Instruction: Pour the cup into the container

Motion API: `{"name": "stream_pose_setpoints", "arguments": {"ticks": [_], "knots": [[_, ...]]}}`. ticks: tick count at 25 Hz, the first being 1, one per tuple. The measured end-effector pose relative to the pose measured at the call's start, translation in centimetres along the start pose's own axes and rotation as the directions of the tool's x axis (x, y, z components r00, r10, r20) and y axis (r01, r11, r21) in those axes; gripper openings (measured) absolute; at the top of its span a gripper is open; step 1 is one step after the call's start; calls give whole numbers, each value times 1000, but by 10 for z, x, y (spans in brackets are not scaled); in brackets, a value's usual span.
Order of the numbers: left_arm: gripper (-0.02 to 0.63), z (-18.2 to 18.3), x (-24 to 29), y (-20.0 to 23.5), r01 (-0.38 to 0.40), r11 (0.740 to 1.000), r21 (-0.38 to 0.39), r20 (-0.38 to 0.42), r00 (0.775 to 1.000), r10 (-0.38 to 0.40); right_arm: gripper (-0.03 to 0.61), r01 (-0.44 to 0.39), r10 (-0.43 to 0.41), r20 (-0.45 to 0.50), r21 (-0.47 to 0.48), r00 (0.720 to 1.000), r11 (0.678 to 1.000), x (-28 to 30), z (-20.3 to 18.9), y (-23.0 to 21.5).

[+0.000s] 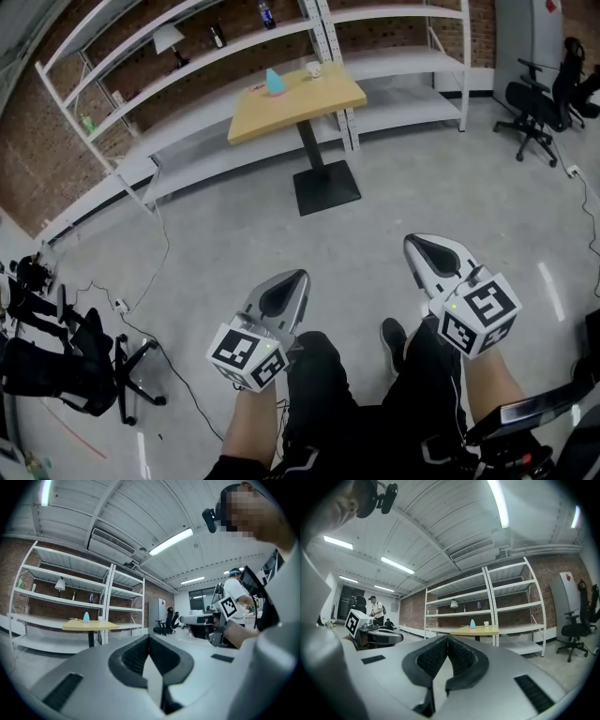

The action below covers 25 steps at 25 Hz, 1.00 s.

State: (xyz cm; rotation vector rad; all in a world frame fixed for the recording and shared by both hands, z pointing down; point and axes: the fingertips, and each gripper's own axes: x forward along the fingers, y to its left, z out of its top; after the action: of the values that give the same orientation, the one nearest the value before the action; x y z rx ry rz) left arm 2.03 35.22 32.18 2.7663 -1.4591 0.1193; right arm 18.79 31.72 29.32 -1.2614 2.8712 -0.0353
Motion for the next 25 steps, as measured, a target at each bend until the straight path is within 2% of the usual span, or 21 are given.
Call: {"name": "stream_pose_setpoints", "arguments": {"ticks": [4,9,17,21,25], "knots": [[2,17,30,21,15,999,38,19,1000,-16,2,-7,8,29,-35,1000,999,33,19,-17],[2,20,63,59,2,998,60,24,1000,-4,2,-16,17,42,-41,999,999,84,25,-47],[2,24,123,150,-48,998,28,30,998,47,2,-17,20,52,-42,998,999,183,41,-106],[2,25,154,195,-80,997,5,36,996,79,2,-35,36,24,-58,999,998,232,36,-128],[2,37,196,230,-75,997,23,47,996,74,2,-31,32,33,-47,999,998,279,40,-162]]}}
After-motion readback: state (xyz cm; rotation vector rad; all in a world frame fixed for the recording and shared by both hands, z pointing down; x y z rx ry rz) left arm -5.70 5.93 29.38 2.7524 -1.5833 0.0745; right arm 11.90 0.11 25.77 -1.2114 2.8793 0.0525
